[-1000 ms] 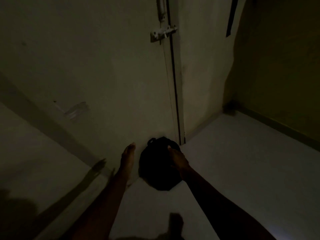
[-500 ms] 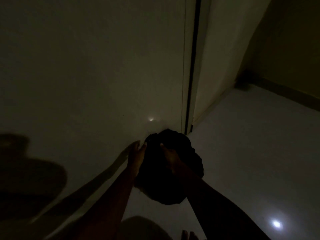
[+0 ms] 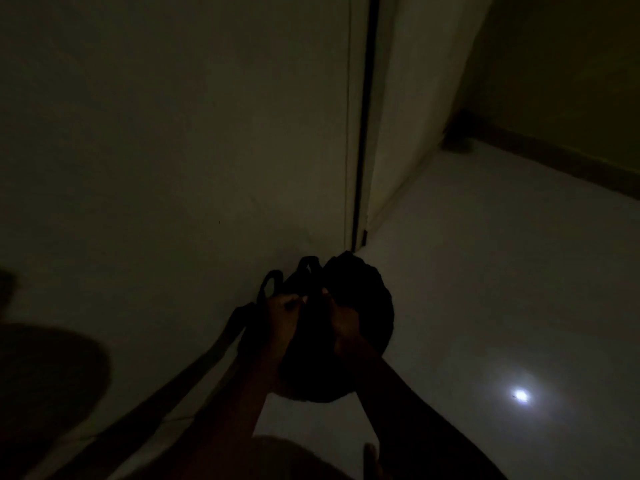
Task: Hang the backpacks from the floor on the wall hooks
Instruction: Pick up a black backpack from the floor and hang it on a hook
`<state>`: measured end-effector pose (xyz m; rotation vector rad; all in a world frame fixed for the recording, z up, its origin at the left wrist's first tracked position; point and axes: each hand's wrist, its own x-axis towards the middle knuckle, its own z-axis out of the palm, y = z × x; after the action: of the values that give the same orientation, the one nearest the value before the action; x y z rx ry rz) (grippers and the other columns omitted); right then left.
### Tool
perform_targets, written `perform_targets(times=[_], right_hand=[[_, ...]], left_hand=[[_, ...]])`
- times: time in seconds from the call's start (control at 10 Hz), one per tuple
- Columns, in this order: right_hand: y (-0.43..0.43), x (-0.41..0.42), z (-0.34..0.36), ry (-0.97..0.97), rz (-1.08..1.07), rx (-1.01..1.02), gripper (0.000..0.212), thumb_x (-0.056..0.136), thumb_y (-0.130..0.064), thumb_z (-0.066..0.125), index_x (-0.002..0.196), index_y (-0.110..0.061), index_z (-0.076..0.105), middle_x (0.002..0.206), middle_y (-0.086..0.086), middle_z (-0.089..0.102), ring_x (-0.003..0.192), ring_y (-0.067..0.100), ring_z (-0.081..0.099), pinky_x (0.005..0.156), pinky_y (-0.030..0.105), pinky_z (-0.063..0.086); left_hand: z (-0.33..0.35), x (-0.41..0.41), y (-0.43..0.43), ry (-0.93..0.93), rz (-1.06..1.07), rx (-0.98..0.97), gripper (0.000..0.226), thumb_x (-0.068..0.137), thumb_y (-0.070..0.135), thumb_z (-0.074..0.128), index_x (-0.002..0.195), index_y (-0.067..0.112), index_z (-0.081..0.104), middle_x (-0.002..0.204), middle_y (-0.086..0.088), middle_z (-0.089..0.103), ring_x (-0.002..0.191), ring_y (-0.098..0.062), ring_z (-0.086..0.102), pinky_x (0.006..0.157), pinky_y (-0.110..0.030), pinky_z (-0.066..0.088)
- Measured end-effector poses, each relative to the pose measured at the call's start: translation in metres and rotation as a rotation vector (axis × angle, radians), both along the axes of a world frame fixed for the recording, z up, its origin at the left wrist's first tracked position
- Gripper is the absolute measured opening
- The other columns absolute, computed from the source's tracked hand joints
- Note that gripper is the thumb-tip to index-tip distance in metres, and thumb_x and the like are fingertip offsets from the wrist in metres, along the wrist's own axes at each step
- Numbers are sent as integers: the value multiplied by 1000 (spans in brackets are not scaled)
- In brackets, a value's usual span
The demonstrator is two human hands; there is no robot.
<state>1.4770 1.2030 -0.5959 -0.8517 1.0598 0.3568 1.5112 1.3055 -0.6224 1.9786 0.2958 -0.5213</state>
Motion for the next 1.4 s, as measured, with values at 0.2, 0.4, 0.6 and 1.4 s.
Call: perform_targets(times=[0.2, 0.4, 0.6, 1.4], right_hand=[[-19, -106, 156, -7, 3, -58, 49, 95, -25, 50, 136, 0, 42, 140, 20, 48, 126, 34, 50, 97, 35, 43], [-22, -175, 280, -109, 34, -70, 45, 88, -31, 61, 127, -9, 56, 122, 10, 62, 93, 19, 62, 81, 24, 52], [-11, -229, 342, -306, 210, -612, 13, 86, -20, 66, 83, -9, 71, 87, 9, 69, 58, -12, 57, 68, 12, 50], [-194, -328, 367, -201, -83, -1296, 21, 84, -16, 66, 104, -12, 72, 103, 5, 74, 95, 16, 68, 83, 4, 45]], left_hand=[[154, -96, -17, 121, -155, 1, 21, 90, 14, 55, 69, 16, 58, 69, 9, 49, 62, 2, 48, 62, -14, 41], [267, -154, -9, -113, -103, -30, 20, 86, 23, 60, 74, 8, 63, 67, -9, 57, 62, -15, 58, 61, -16, 47], [338, -190, 12, -268, -190, -3, 28, 85, 27, 63, 89, 1, 72, 62, -1, 61, 63, -18, 56, 56, -21, 43], [390, -203, -210, -550, -1212, -70, 60, 71, 55, 37, 91, 13, 76, 82, -12, 76, 67, -12, 64, 56, -18, 43]])
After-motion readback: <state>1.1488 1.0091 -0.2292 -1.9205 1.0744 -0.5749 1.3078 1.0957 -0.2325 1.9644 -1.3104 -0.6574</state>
